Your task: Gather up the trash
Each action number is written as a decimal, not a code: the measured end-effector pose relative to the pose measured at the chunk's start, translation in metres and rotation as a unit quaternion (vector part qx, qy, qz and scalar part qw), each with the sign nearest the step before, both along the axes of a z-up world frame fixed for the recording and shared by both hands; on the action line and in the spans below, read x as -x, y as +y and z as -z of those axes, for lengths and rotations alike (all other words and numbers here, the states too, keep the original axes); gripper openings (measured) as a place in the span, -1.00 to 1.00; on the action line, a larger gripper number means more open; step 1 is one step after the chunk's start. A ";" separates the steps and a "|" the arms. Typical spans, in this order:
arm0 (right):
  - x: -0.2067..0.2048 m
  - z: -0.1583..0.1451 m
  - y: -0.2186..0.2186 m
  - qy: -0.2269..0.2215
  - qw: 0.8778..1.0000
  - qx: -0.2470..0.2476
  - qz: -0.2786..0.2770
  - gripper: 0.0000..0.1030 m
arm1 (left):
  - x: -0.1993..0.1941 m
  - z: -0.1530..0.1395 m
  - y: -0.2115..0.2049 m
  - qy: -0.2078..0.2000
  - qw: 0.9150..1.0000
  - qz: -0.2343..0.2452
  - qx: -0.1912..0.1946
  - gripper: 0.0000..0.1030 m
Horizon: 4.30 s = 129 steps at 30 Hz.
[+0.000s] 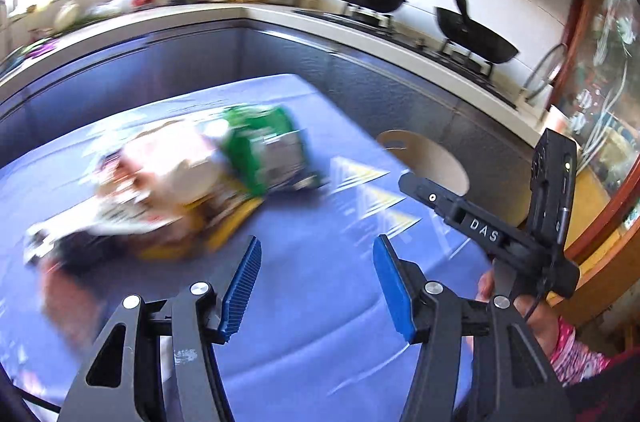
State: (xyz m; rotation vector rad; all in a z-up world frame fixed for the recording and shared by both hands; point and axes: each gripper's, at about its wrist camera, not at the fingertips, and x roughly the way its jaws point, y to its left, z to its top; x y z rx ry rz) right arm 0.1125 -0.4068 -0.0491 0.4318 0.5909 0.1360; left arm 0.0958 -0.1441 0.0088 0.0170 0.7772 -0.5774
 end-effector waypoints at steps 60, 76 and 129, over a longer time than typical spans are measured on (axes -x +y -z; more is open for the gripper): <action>0.032 0.005 -0.082 0.053 0.991 0.026 0.121 -0.87 | -0.085 0.017 -0.127 0.147 0.976 0.146 0.073 -0.89; -0.035 0.040 -0.211 0.088 0.975 -0.010 0.201 -0.09 | -0.170 0.069 -0.297 0.187 0.975 0.121 0.004 -0.09; 0.005 0.001 0.218 0.069 0.988 0.102 -0.097 0.03 | -0.028 0.081 0.171 0.020 0.967 -0.253 -0.031 -0.09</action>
